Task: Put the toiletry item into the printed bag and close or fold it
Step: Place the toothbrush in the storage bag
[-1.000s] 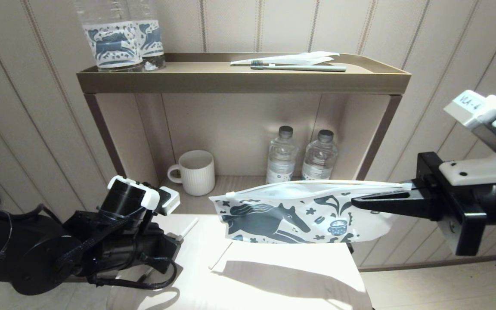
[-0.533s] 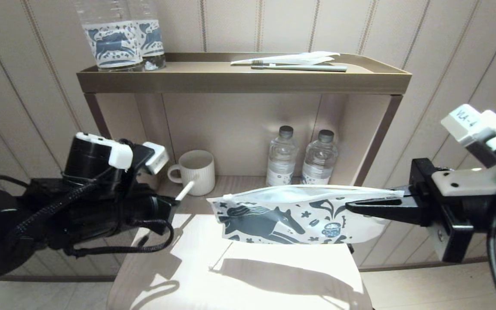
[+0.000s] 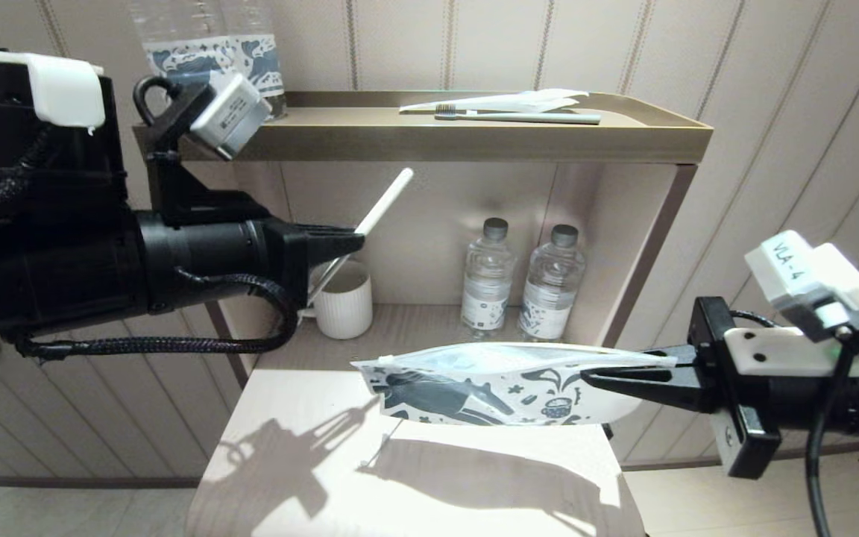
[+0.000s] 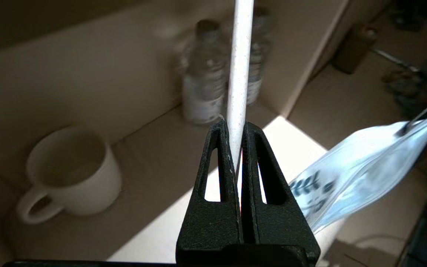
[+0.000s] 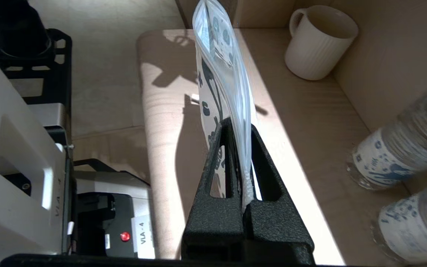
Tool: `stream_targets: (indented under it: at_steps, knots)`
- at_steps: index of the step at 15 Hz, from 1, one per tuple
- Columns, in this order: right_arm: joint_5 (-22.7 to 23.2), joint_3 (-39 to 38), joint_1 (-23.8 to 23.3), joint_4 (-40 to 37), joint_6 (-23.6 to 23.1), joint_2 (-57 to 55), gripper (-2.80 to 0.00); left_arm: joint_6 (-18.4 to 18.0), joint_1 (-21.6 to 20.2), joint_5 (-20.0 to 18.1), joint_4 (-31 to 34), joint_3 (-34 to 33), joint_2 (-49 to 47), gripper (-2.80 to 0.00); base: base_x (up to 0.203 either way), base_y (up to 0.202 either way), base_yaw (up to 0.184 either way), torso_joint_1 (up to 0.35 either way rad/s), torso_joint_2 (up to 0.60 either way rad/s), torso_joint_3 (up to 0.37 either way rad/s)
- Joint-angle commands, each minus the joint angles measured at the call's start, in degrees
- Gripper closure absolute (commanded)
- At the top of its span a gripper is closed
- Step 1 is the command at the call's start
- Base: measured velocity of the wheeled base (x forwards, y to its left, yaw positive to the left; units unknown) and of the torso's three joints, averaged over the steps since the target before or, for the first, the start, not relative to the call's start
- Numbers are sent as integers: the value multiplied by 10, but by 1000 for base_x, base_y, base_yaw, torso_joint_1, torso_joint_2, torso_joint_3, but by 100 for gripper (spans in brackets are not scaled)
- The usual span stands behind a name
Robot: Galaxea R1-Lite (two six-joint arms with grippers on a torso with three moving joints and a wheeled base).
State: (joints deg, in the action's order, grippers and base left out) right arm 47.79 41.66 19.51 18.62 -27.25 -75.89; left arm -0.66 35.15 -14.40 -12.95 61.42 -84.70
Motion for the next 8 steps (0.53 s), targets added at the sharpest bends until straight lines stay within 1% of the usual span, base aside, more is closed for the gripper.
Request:
stream_targets:
  at_steps: [1, 2, 3, 5, 6, 8]
  knots:
    - [3, -3, 7, 2, -2, -7, 0, 2, 30, -7, -2, 25, 1, 0, 0, 0, 0, 0, 0, 0]
    - [3, -4, 11, 1, -2, -10, 0, 13, 49, -14, -2, 35, -1, 0, 0, 0, 0, 0, 0, 0]
    - [3, -4, 11, 1, -2, -12, 0, 31, 68, -24, -2, 43, -2, 0, 0, 0, 0, 0, 0, 0]
    - [3, -4, 12, 1, -2, -12, 0, 58, 99, -51, -3, 40, -3, 0, 0, 0, 0, 0, 0, 0]
    - [3, -4, 12, 1, -2, -12, 0, 62, 112, -62, -3, 35, -9, 0, 0, 0, 0, 0, 0, 0]
    - [3, -4, 19, -1, -2, -13, 0, 65, 137, -64, -4, 40, -32, 0, 0, 0, 0, 0, 0, 0]
